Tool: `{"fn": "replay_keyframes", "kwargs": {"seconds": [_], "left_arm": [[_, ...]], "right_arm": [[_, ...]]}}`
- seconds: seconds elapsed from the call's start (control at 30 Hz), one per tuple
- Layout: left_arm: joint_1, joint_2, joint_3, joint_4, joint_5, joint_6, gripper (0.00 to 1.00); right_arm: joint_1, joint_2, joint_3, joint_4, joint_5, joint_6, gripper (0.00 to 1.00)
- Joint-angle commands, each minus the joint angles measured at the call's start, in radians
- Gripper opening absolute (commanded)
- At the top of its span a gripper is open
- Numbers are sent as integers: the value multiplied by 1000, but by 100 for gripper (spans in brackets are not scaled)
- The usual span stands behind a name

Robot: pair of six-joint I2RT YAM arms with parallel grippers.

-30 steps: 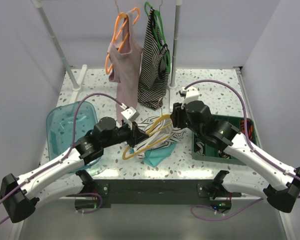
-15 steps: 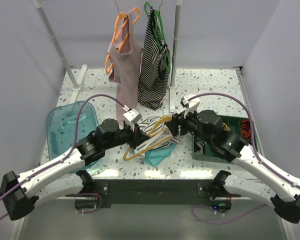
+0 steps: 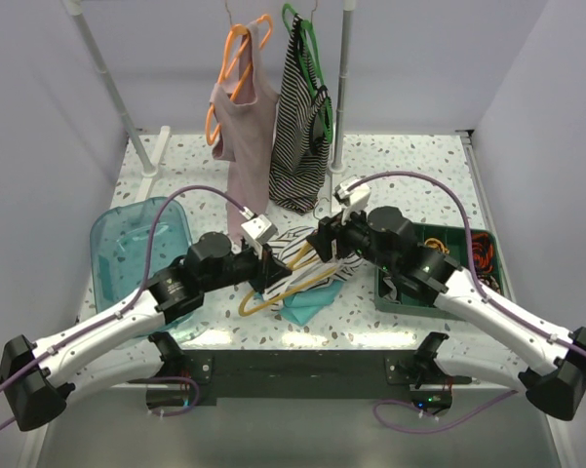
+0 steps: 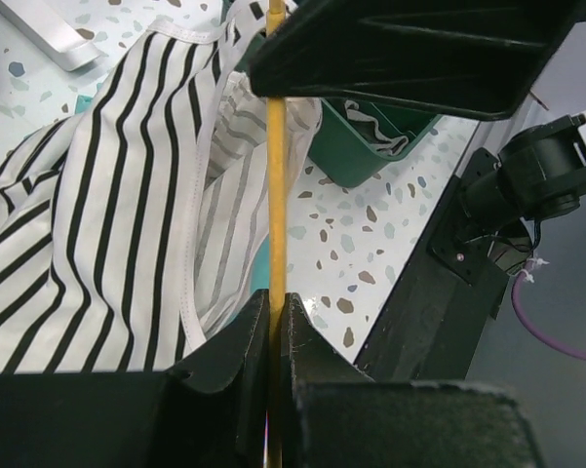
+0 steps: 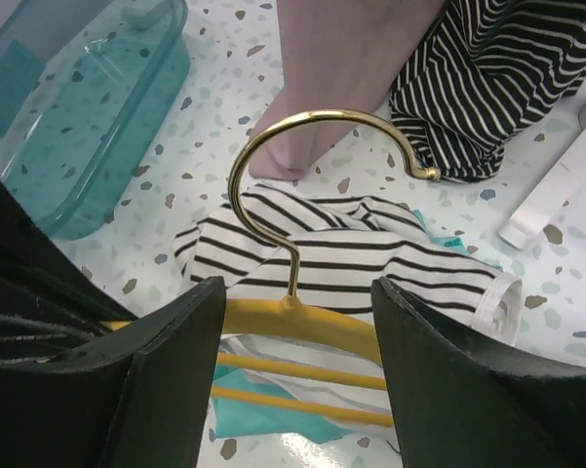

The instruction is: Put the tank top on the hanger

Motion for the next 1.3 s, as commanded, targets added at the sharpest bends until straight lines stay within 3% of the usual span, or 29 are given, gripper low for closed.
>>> {"fn": "replay_keyframes", "kwargs": {"seconds": [0.0,0.23,0.4,0.43,0.5,0.57,0.7,0.8,0.9,1.07,1.27], "left_arm": [[-6,14,15,91,24,3,0],[-5,60,32,127,-2,-9,0],[-6,95,32,174,4,-29,0],[-6,109,35,183,4,-34,0],[-6,123,40,188,5,-38,0],[-5,128,46,184,-15,-49,6],[-6,123,43,175,-64,-76,37],[-5,115,44,157,-111,-98,53],[-5,100,55,117,-174,-127,62],[-3,56,104,-82,-373,-224,62],[20,-6,104,-306,-444,-329,45]], "right_arm": [[5,22,46,101,76,53,63],[12,53,58,102,123,68,38],[15,65,38,114,148,73,25],[16,70,40,108,156,70,12],[18,82,43,100,172,59,0],[22,85,40,95,208,44,0],[30,79,26,95,245,27,0],[33,72,12,108,254,16,0],[38,68,9,106,266,2,0],[44,47,-4,112,237,-34,0],[45,15,-18,102,199,-60,0]]}}
